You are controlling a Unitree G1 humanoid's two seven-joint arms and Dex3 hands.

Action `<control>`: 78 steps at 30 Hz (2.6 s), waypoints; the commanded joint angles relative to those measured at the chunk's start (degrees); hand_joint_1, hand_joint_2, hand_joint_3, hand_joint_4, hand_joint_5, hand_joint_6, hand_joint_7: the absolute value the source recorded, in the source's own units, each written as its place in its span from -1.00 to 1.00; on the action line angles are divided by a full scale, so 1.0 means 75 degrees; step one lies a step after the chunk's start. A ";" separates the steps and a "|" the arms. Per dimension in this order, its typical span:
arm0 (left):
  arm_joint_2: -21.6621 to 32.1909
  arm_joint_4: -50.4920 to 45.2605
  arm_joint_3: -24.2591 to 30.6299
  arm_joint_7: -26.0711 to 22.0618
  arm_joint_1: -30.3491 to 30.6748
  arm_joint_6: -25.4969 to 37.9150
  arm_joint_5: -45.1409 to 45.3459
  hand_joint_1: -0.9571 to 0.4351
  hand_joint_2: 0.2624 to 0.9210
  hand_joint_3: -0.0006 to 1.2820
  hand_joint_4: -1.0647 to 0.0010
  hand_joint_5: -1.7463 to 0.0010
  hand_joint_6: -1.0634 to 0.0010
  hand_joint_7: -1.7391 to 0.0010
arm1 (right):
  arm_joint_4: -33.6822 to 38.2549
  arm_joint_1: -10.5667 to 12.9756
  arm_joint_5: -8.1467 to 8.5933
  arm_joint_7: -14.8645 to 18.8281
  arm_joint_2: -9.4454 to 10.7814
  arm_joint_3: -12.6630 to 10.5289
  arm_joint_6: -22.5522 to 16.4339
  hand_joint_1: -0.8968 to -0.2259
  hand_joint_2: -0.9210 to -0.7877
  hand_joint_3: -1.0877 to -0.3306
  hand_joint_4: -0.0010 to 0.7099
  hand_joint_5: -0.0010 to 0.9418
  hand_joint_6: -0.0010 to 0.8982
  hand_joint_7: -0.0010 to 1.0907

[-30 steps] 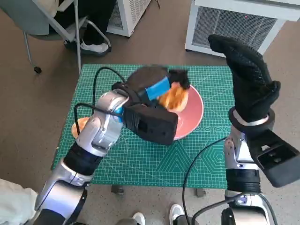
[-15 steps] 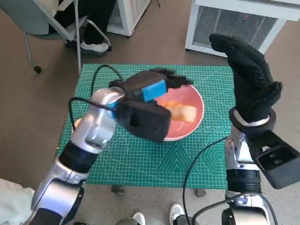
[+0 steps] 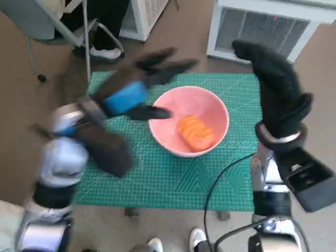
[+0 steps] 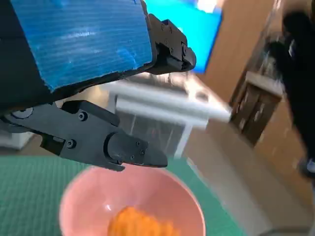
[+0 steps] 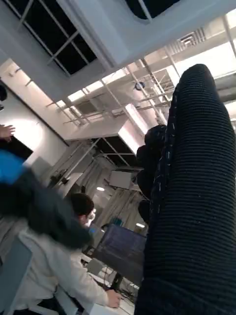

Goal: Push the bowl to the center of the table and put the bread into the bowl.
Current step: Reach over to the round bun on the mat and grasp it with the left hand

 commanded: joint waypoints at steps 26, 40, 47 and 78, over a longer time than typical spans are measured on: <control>0.2131 0.0475 0.1351 0.0062 0.2964 0.0098 0.0156 -0.30 0.98 -0.94 0.50 0.99 0.26 0.95 | 0.0378 -0.0055 0.0002 0.0080 -0.0035 0.0027 -0.0033 0.03 -1.00 -0.19 -1.00 0.06 -1.00 0.17; 0.1948 0.1592 0.0259 0.0007 0.2683 0.0686 0.0745 -0.18 0.89 -1.00 0.51 1.00 0.27 0.97 | 0.0557 -0.0187 0.0058 0.0228 -0.0130 0.0023 -0.0072 0.03 -1.00 -0.20 -1.00 0.06 -1.00 0.16; 0.1861 0.2346 -0.0486 -0.0435 0.2089 0.1546 0.1095 -0.04 0.82 -1.00 0.51 1.00 0.25 0.97 | 0.0551 -0.0185 0.0122 0.0321 -0.0146 0.0026 -0.0078 0.03 -1.00 -0.20 -1.00 0.06 -1.00 0.16; 0.1609 0.3567 -0.1201 0.0452 0.1410 0.1252 0.1504 0.37 1.00 -0.79 -0.17 -0.29 -0.02 -0.52 | 0.0510 -0.0138 -0.0018 0.0269 -0.0174 0.0013 -0.0185 0.06 -1.00 -0.22 -1.00 0.07 -1.00 0.17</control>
